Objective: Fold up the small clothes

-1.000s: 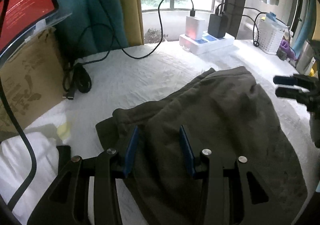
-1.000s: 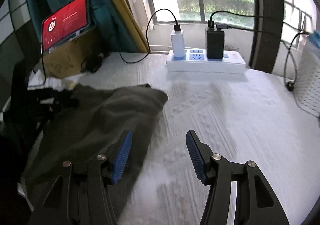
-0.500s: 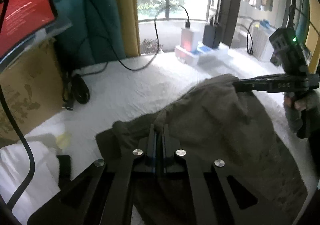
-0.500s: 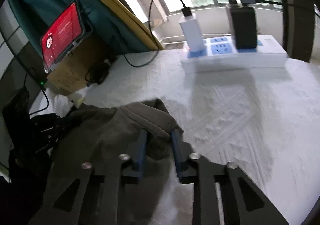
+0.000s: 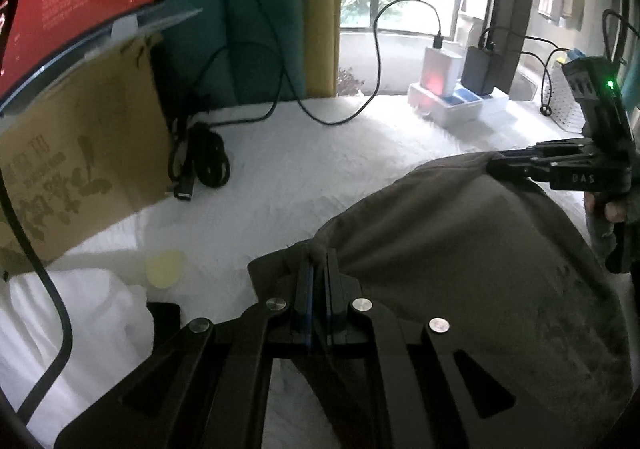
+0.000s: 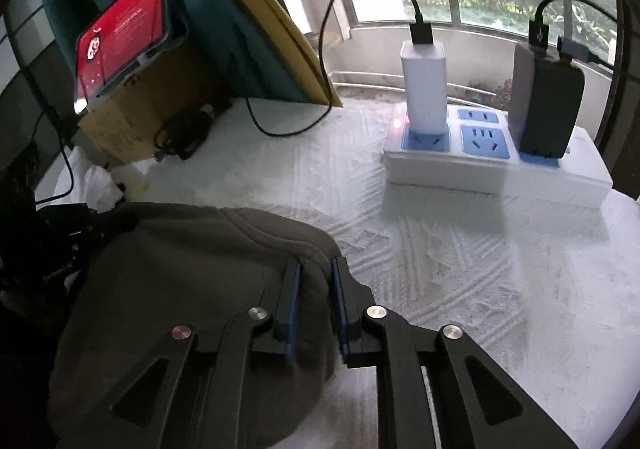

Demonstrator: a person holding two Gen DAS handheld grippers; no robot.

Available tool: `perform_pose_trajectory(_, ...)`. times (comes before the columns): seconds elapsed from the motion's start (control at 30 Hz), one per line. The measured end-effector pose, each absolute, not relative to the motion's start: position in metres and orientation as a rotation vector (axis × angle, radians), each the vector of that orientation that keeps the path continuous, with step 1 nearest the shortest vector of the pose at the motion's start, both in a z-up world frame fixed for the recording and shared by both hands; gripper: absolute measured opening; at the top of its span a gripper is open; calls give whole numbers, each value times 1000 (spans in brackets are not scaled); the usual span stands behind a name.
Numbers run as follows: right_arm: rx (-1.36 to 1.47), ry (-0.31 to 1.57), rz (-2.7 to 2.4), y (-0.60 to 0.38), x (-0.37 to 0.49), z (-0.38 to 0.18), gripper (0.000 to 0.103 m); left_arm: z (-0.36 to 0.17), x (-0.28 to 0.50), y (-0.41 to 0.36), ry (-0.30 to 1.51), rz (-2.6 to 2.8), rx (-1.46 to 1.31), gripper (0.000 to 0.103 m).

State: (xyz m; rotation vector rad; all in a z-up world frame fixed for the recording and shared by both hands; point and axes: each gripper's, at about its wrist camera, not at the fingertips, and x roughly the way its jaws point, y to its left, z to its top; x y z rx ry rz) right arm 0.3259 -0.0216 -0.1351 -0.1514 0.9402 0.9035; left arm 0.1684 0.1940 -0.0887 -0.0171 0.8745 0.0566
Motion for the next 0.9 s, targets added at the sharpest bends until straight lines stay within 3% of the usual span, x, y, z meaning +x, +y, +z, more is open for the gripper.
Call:
perform_pose_trajectory(0.03,-154,932,869,-25,327,-135,50,-89,169,194,881,58,-18,4)
perform_pose_trajectory(0.1,-136,913,841,-34,329,-130,58,-85,168,195,879,57,-45,8)
perform_pose_trajectory(0.3,-91,869,820,-59,323,-106,58,-71,154,188,867,32,-47,8)
perform_pose_trajectory(0.47,55,1034,877,-68,331,-125,58,-70,141,186,864,26,-71,9)
perform_pose_trajectory(0.6,164,1097,963,-62,332,-143,57,-75,134,188,877,35,-92,27)
perform_pose_trajectory(0.7,150,1086,1004,-48,330,-140,18,-79,132,191,891,41,-109,27)
perform_pose_trajectory(0.77,98,1039,1037,-35,326,-130,12,-82,134,195,907,49,-118,27)
perform_pose_trajectory(0.9,-93,905,1031,-17,314,-113,11,-89,139,198,934,72,-114,27)
